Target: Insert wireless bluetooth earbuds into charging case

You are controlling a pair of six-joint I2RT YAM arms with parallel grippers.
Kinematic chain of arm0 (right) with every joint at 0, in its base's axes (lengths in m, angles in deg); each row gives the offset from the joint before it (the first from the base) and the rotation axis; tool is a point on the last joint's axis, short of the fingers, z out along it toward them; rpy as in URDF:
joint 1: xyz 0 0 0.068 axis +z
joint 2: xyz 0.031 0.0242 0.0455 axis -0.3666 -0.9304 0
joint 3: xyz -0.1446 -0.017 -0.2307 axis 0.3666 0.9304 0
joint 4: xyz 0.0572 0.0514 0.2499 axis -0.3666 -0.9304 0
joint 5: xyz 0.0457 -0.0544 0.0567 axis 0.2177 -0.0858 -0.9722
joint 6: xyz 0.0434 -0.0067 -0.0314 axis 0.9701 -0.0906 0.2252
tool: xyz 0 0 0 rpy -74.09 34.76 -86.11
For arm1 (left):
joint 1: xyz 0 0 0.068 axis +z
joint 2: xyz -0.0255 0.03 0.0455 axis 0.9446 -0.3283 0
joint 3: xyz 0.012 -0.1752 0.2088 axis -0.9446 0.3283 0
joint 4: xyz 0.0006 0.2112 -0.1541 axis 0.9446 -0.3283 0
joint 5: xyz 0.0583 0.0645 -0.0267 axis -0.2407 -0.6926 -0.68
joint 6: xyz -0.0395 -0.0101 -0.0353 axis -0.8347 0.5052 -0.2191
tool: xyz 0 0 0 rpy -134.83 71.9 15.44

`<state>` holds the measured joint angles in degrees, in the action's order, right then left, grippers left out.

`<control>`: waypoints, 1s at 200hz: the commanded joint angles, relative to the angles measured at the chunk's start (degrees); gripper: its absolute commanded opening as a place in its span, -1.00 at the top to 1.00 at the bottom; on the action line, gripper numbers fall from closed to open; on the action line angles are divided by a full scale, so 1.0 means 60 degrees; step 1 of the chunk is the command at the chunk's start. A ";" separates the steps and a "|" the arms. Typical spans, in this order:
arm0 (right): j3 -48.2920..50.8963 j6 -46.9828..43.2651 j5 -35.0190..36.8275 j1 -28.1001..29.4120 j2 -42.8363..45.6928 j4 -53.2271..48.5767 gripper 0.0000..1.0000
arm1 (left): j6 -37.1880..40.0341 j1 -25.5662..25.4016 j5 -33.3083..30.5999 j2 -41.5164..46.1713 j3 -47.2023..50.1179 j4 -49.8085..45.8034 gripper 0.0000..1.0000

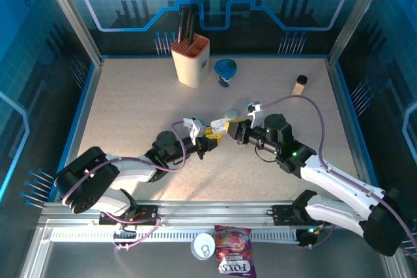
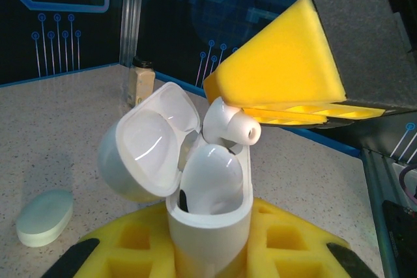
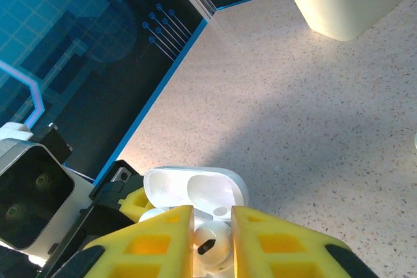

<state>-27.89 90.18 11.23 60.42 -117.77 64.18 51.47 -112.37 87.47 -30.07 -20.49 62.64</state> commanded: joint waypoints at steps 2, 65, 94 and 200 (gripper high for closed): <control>-0.0268 -0.0274 0.0158 -0.0041 -0.0219 -0.0612 0.52 | 0.0152 -0.0121 0.0410 0.0014 -0.0430 0.0661 0.78; -0.0315 -0.0596 0.0522 0.0002 -0.0572 -0.0807 0.30 | 0.0067 -0.0116 0.0449 0.0048 -0.0421 0.0895 0.79; -0.0433 -0.0752 0.0620 0.0030 -0.0743 -0.0956 0.15 | 0.0097 -0.0122 0.0480 0.0031 -0.0416 0.0911 0.79; -0.0462 -0.1551 0.0052 0.0324 0.0345 -0.0330 -0.32 | 0.0340 -0.0075 0.0362 -0.0193 -0.0240 0.1049 0.79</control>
<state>-31.13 82.72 12.39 61.54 -119.32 60.44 51.82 -112.55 88.52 -31.05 -21.08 65.07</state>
